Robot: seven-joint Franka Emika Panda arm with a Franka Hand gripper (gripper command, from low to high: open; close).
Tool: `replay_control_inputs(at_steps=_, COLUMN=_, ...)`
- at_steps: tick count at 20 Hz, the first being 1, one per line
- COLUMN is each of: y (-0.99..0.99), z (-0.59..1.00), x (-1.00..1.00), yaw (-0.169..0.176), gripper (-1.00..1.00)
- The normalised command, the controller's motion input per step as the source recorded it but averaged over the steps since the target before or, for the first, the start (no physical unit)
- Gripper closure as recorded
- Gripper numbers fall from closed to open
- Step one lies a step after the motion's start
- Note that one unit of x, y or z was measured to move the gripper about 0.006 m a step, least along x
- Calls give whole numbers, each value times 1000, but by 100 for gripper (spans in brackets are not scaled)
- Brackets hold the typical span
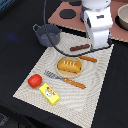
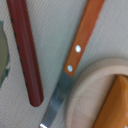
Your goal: Interact with the objects in diverse but meaningful ways.
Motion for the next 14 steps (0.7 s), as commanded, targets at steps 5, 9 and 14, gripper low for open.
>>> replay_control_inputs(at_steps=5, y=255, z=-340, x=-229, yaw=116, gripper=-100)
replay_control_inputs(at_steps=9, y=277, z=-398, x=-349, yaw=130, gripper=-100)
replay_control_inputs(at_steps=14, y=282, z=-441, x=-331, yaw=143, gripper=-100)
